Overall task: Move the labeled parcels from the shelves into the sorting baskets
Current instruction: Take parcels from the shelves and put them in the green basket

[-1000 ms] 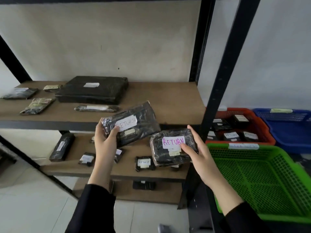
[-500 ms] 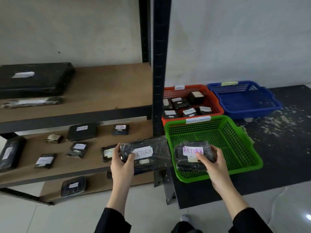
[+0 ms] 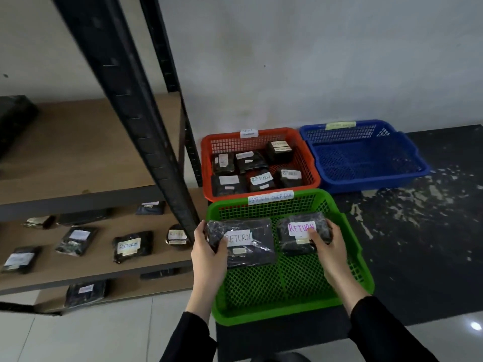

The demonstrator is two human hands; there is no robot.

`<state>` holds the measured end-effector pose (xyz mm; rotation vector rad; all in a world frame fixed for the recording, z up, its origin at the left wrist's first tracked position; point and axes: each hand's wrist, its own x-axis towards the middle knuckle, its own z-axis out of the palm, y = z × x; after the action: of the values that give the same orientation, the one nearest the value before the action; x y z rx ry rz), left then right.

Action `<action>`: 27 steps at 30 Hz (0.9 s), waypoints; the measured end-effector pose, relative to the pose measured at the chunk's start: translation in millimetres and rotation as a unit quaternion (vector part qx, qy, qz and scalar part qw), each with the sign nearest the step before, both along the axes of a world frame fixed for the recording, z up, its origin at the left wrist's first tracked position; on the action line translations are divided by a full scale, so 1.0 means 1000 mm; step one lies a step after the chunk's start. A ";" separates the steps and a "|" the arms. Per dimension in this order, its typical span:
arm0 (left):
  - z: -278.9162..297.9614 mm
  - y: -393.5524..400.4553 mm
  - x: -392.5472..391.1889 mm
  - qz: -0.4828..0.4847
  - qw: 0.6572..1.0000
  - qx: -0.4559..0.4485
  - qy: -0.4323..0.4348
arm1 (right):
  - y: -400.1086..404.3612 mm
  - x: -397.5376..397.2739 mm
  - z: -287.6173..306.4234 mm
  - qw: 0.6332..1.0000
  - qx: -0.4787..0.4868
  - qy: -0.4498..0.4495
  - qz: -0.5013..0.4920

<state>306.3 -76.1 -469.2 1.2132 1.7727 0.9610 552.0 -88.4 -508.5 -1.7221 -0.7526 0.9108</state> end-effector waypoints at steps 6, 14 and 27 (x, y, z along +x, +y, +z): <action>-0.015 0.024 0.035 -0.009 0.997 0.002 0.076 | 0.032 0.010 -0.014 0.998 -0.014 -0.058 0.000; -0.040 0.032 0.059 -0.008 0.992 0.000 0.122 | 0.048 0.016 -0.031 0.987 -0.050 -0.133 0.068; -0.062 0.033 0.062 -0.106 0.952 -0.109 0.265 | 0.043 0.024 -0.034 0.873 -0.072 -0.439 0.201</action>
<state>368.1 -43.2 -531.3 1.5748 2.0299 0.3140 576.3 -45.9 -542.9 -2.1563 -1.7236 0.3955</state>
